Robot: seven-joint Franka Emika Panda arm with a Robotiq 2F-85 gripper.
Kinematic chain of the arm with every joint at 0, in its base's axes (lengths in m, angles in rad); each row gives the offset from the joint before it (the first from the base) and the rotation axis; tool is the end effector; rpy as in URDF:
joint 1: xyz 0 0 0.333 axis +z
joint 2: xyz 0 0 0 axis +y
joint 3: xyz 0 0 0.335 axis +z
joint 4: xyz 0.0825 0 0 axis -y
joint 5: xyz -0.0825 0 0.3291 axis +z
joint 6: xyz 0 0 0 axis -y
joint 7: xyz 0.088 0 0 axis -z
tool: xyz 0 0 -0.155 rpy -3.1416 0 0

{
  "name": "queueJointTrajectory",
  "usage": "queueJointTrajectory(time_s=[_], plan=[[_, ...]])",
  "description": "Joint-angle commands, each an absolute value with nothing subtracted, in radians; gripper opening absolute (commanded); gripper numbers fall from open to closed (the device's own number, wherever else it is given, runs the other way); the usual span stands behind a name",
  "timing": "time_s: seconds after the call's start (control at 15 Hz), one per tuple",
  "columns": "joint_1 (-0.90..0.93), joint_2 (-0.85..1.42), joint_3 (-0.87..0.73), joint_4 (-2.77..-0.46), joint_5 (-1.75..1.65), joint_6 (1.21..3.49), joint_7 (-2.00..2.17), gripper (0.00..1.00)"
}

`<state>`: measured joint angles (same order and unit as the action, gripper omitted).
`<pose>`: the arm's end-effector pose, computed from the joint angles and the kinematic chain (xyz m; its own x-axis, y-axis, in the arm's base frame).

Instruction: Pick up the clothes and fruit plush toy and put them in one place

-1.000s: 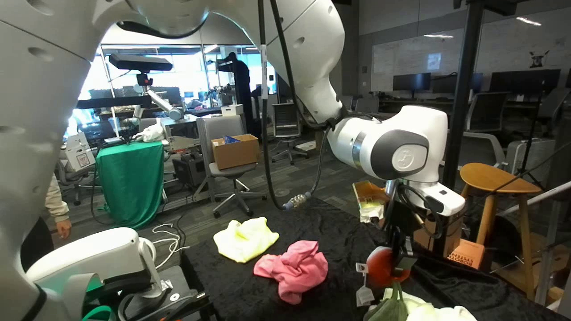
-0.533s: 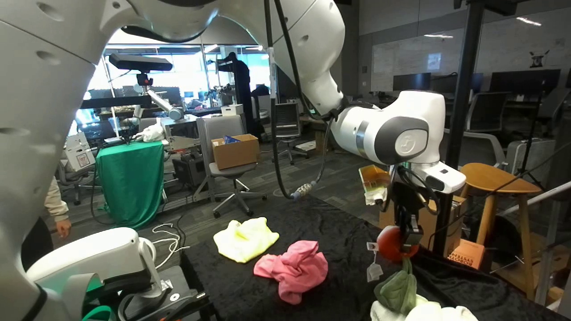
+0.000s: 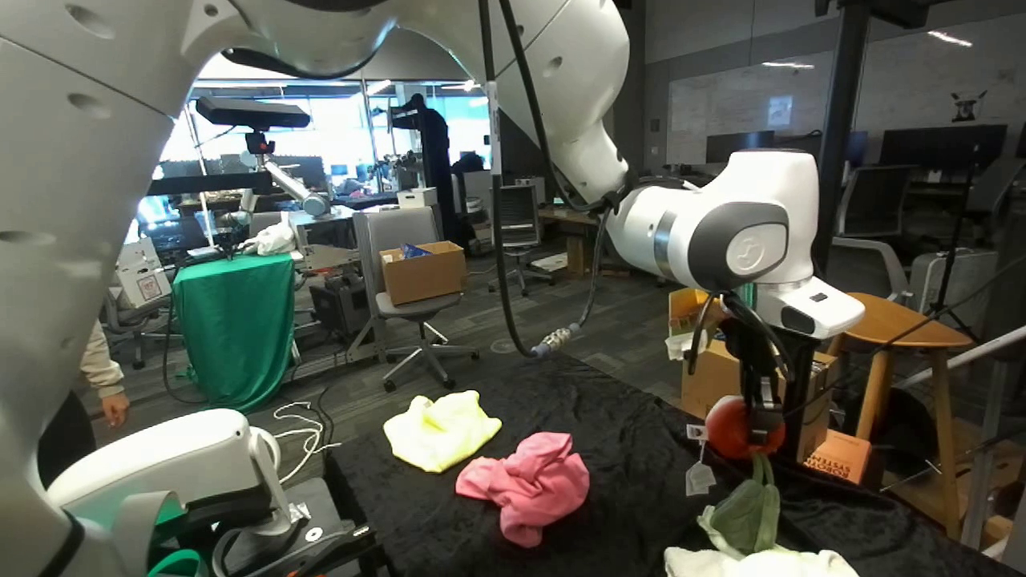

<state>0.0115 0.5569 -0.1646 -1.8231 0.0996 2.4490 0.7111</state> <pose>0.6273 -0.0854 0.2480 0.6106 -0.7887 0.0710 -0.7885 -0.6139 -0.0382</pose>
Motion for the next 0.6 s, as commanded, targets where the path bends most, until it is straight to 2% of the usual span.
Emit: queueJointTrajectory(time_s=[0.0,0.53], plan=[[0.015,0.549,-0.185,-1.808,0.107,2.498,0.768,0.11],[0.026,0.554,-0.218,-1.794,0.086,2.552,0.864,0.11]])
